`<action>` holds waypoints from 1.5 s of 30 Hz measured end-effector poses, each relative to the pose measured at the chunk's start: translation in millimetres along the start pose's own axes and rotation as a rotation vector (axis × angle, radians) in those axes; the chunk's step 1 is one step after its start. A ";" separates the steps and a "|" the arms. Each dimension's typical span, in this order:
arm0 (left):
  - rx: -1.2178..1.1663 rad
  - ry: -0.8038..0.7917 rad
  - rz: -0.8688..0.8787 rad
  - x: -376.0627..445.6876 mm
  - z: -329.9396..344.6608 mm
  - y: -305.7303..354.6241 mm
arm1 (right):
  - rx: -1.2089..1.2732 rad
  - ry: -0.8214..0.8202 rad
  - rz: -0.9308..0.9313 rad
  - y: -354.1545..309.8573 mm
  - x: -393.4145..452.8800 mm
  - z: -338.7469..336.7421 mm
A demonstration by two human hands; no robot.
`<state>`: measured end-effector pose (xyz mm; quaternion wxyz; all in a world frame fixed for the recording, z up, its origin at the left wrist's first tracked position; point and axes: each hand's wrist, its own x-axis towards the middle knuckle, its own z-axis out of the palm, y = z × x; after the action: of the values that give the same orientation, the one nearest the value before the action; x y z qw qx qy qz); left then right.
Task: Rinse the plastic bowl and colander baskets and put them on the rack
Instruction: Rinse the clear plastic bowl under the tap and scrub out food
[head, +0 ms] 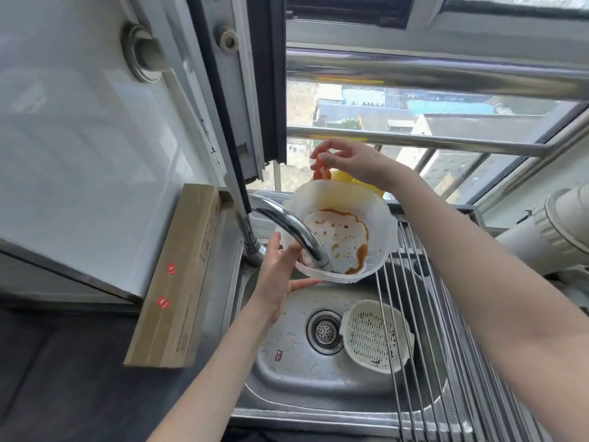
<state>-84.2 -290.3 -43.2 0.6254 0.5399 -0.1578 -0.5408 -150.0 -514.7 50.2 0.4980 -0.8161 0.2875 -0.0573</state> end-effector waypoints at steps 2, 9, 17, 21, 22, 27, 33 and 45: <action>-0.028 -0.003 -0.016 1.6 -2.1 -2.5 | 0.001 0.009 -0.006 1.8 -0.1 0.1; -0.042 0.007 -0.037 5.1 -6.6 -4.6 | -0.059 0.030 -0.038 3.2 1.1 1.9; -0.014 0.013 -0.046 4.7 -9.2 -2.1 | -0.117 0.005 -0.009 6.9 1.2 1.1; -0.022 0.017 -0.050 6.3 -12.1 -2.8 | -0.155 0.049 -0.002 6.7 1.1 4.9; -0.025 0.019 -0.055 5.9 -12.5 -3.4 | -0.168 0.040 -0.005 5.6 0.6 5.4; -0.030 0.018 -0.068 6.0 -13.1 -1.8 | -0.242 0.019 0.007 2.9 1.4 6.4; -0.018 -0.006 -0.052 0.8 -11.2 4.5 | -0.120 -0.113 0.046 -8.4 -3.6 -6.8; -0.019 -0.021 -0.025 -4.1 -3.3 7.1 | -0.331 0.113 -0.020 7.2 0.8 10.0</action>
<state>-79.6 -286.3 -36.9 0.6221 0.5302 -0.1522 -0.5556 -148.4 -509.8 39.0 0.3396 -0.8852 0.3123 -0.0598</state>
